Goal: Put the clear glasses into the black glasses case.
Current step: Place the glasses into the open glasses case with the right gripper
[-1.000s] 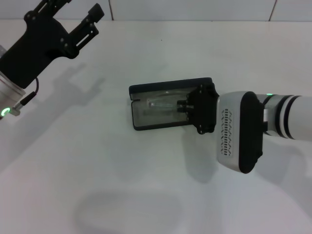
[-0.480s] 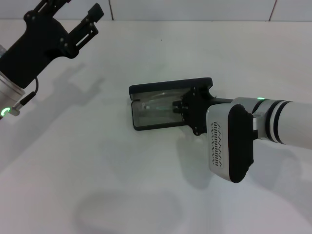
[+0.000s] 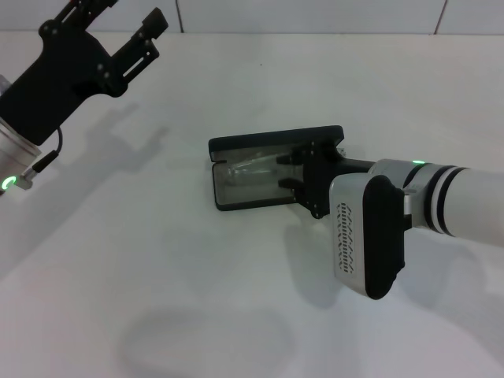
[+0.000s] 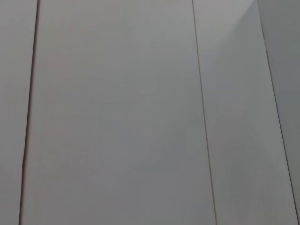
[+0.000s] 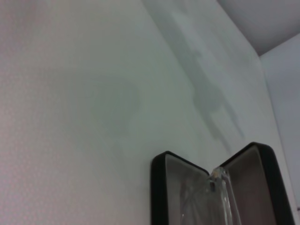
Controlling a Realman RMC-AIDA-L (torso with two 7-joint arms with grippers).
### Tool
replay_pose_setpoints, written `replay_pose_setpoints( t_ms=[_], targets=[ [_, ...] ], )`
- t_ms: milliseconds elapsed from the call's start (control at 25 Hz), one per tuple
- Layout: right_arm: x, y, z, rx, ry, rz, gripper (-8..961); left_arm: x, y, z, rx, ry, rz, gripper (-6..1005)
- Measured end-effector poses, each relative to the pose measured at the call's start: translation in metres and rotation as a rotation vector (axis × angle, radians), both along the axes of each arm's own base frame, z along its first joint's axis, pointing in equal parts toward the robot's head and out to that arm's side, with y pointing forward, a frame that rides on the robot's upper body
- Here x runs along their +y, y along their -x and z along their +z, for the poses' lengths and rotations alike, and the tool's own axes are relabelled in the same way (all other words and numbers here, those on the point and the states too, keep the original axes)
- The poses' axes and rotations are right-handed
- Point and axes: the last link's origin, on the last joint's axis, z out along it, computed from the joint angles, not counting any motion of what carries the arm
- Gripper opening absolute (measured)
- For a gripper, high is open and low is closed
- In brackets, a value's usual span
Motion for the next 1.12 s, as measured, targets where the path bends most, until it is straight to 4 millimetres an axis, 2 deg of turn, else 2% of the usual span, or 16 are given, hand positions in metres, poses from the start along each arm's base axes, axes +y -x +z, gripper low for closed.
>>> replay_pose_setpoints(
  t_ms=[320, 520, 680, 840, 960, 1120],
  targets=[
    [-0.012, 0.004, 0.009, 0.019, 0.097, -0.037, 333, -0.001, 0.001, 0.0, 0.0, 0.001, 0.002, 726],
    [-0.014, 0.001, 0.019, 0.04, 0.104, -0.067, 357, -0.001, 0.001, 0.0, -0.001, 0.001, 0.002, 726],
    [-0.015, 0.002, 0.036, 0.122, 0.166, -0.141, 375, -0.001, 0.001, 0.0, -0.001, 0.001, 0.002, 726],
    [-0.011, -0.002, 0.071, 0.314, 0.26, -0.245, 394, -0.001, 0.001, 0.0, 0.001, 0.002, 0.004, 726],
    [-0.004, -0.015, 0.101, 0.502, 0.312, -0.311, 408, 0.0, 0.0, -0.002, 0.009, 0.012, 0.002, 726],
    [0.01, -0.051, 0.145, 0.825, 0.31, -0.437, 427, 0.006, -0.002, -0.009, 0.021, 0.075, 0.023, 726]
  ],
)
